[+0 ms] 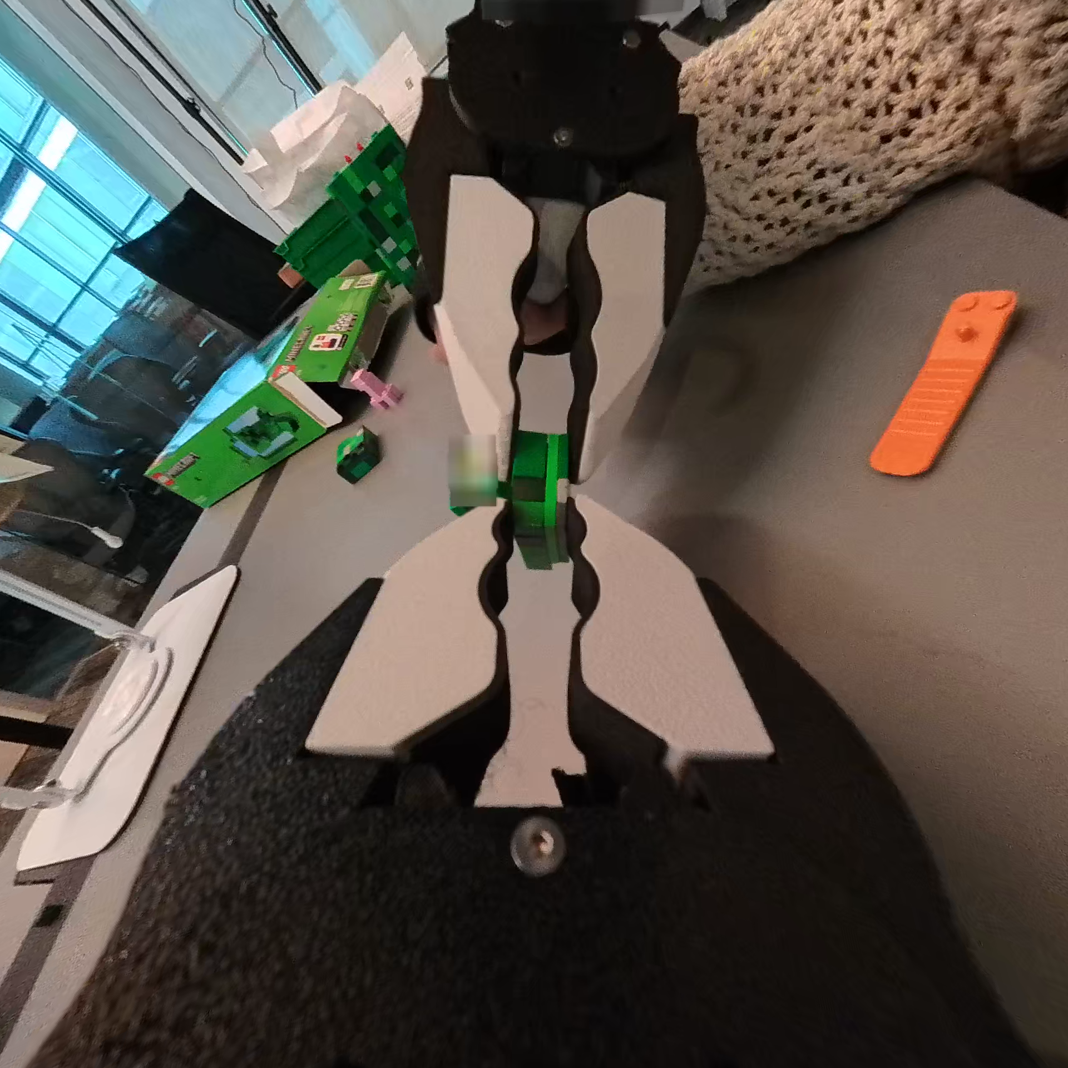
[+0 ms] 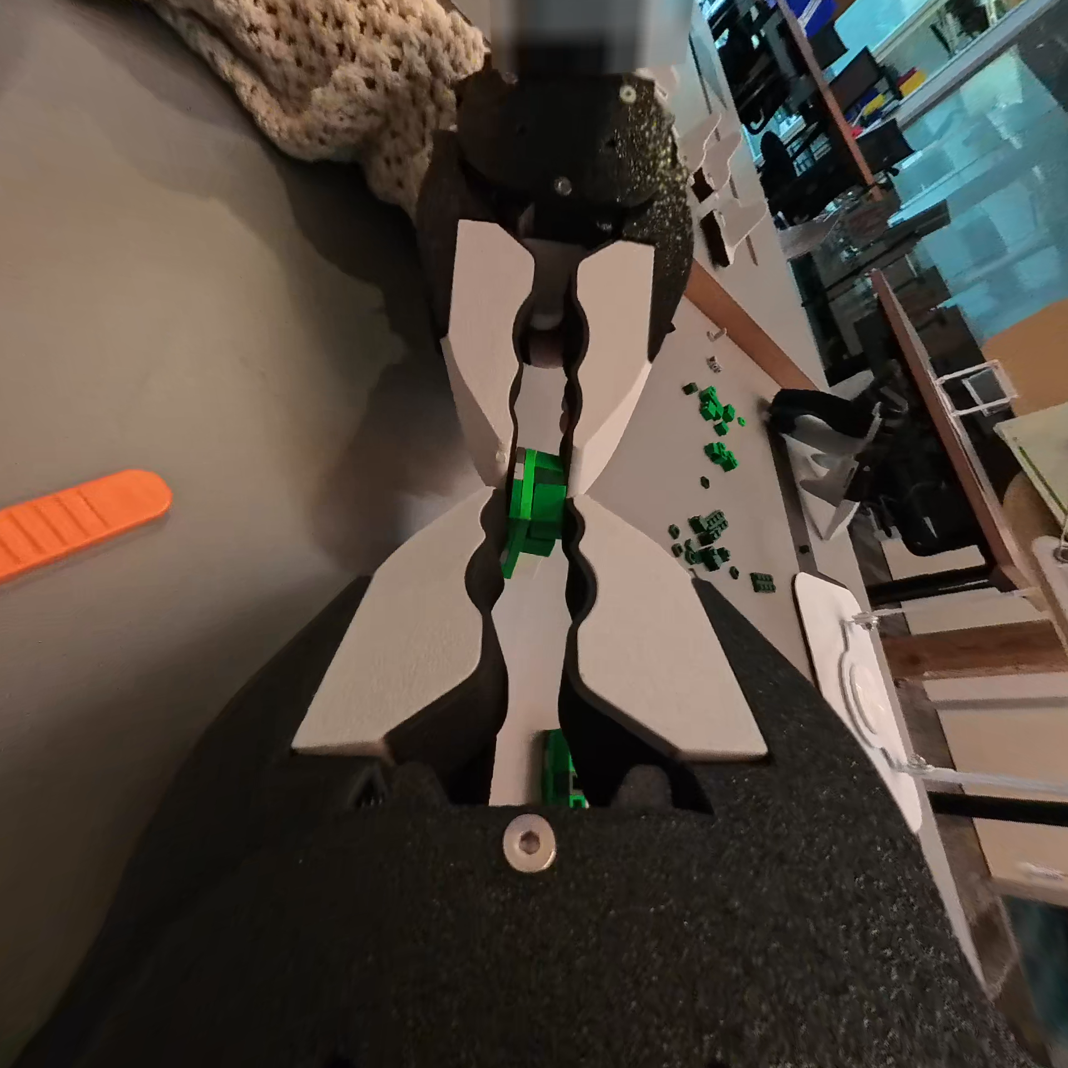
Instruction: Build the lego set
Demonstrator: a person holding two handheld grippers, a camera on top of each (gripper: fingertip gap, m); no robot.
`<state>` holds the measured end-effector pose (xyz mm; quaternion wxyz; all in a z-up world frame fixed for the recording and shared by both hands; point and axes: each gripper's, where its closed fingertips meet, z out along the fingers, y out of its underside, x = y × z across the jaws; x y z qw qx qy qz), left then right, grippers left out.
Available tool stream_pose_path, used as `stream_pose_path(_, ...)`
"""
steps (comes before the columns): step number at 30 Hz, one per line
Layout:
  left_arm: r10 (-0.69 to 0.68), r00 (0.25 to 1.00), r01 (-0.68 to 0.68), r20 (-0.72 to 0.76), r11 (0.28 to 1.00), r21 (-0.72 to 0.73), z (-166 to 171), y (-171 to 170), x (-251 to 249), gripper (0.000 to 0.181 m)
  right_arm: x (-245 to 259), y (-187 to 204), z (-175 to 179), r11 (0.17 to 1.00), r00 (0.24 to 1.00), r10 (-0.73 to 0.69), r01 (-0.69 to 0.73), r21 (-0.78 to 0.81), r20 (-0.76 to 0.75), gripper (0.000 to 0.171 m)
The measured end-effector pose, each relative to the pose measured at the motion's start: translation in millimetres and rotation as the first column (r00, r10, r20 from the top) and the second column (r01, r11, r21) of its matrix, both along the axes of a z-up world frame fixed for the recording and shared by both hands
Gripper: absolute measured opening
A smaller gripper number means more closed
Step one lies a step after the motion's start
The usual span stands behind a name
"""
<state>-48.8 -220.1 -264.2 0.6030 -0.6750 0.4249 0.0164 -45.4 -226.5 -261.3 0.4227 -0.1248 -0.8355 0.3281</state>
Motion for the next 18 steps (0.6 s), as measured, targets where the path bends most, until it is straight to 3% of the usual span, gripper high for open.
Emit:
stream_pose_path(10,-0.052,0.997,0.053,0.063,0.999,-0.009,2.7,-2.1,6.9,0.017,6.1,-4.0,4.1,0.992,0.998,0.047,-0.043,-0.122,0.03,0.018)
stream_pose_path(18,0.023,0.997,-0.03,0.074,0.996,0.088,12.4,5.0,-2.3,0.024,-1.6,2.4,11.4,0.976,1.0,-0.001,-0.002,-0.219,-0.011,0.018)
